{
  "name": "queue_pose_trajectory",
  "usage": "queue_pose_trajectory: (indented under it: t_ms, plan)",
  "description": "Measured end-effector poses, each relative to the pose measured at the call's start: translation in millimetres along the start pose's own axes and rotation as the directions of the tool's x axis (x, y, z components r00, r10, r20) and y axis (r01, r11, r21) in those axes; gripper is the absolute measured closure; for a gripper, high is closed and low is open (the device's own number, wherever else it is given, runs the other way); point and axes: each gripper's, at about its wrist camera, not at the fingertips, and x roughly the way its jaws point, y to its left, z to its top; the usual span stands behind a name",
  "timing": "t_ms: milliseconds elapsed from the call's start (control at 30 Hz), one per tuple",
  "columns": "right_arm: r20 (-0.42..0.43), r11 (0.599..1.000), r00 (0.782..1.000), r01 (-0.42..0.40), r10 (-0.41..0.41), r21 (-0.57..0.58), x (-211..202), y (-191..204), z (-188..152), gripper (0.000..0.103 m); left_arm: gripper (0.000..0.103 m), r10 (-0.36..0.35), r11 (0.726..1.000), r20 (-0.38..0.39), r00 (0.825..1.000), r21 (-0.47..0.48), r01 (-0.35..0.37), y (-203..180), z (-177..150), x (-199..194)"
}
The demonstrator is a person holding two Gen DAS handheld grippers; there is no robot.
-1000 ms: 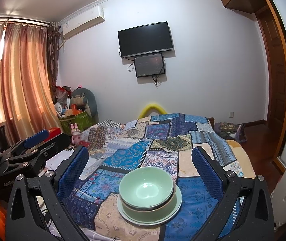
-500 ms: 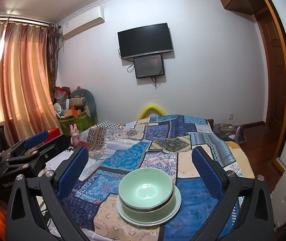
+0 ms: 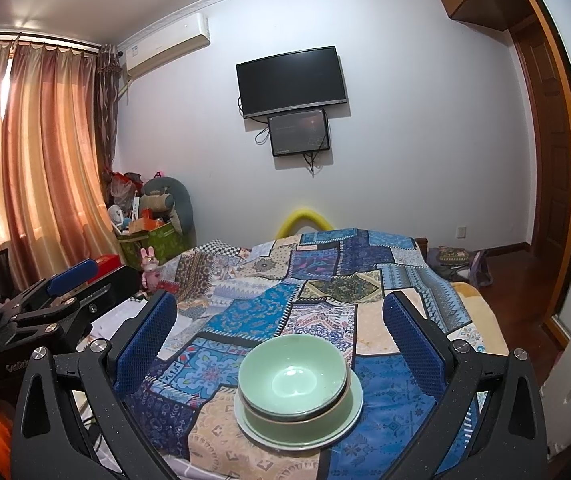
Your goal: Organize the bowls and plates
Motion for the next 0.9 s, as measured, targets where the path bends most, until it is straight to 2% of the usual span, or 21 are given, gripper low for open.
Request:
queue_pose_trajectory:
  t_ms: [900]
  plan:
    - [-0.011,1.000,1.000,-0.007,0.007,-0.007,1.7,0.7,-1.3,0.000,0.000,-0.012,1.000,-0.014,1.000,-0.009,0.012,-0.1,-0.2,3.7]
